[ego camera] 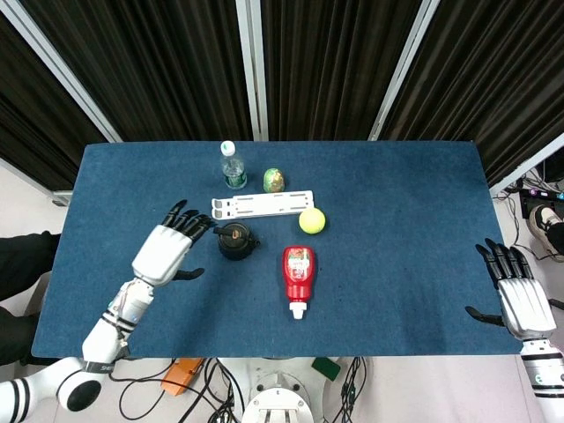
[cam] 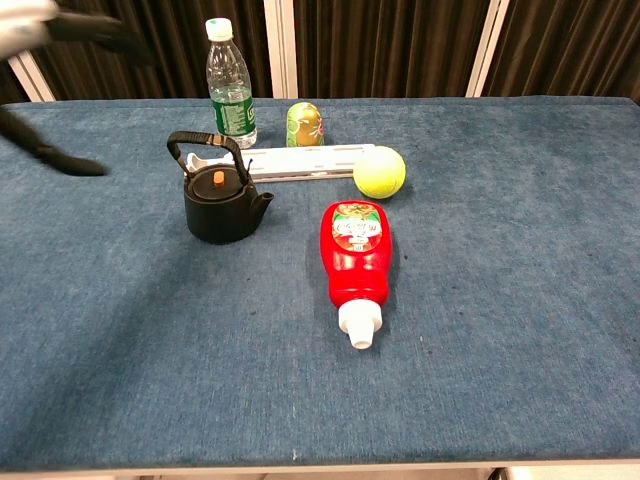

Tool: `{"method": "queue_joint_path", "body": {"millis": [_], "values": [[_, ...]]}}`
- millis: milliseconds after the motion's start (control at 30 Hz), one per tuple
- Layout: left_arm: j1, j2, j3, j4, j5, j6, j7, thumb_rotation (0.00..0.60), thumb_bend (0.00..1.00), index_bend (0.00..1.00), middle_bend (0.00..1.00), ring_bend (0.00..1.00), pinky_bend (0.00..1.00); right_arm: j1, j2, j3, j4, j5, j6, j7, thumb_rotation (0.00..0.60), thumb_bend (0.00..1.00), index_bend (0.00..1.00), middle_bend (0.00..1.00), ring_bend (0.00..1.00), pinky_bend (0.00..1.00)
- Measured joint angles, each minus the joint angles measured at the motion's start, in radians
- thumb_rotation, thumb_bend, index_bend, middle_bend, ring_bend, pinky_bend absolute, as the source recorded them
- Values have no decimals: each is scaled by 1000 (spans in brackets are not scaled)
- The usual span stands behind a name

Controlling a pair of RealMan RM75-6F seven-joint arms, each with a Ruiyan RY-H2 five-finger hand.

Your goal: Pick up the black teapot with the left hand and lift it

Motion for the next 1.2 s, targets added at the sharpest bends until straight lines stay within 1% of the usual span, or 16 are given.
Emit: {"method": "queue_joint_path", "body": {"millis": [133,267,367,500,600,733,900,1200], "values": [[-71,-59,-35,1,-121,-47,111,600,92,235,231,177,0,0,-4,-2,8,3,-5,11,600,67,0,0,0,0],[-137,-121,-62,18,-266,-69,220,600,91,293,284,220,0,-3,-3,1,14,7,1,16,600,66,0,0,0,0],[-181,-165,-70,39,-357,-71,295,600,90,333,344,254,0,-2,-2,2,16,10,-2,19,600,67,0,0,0,0],[-224,-207,-72,64,-446,-61,352,600,88,349,371,278,0,0,-3,5,20,15,-5,24,600,67,0,0,0,0],[-250,-228,-68,86,-484,-47,375,600,88,352,381,287,0,1,-4,6,21,18,-9,24,600,66,0,0,0,0],[-276,-245,-57,113,-522,-24,415,600,88,384,406,310,0,3,-4,6,23,20,-13,26,600,67,0,0,0,0],[-297,-256,-32,131,-564,1,454,600,87,456,461,355,0,5,-4,7,25,26,-20,28,600,67,0,0,0,0],[-318,-267,-2,140,-599,24,455,600,85,547,570,451,0,8,-7,8,24,29,-27,25,600,67,0,0,0,0]]}}
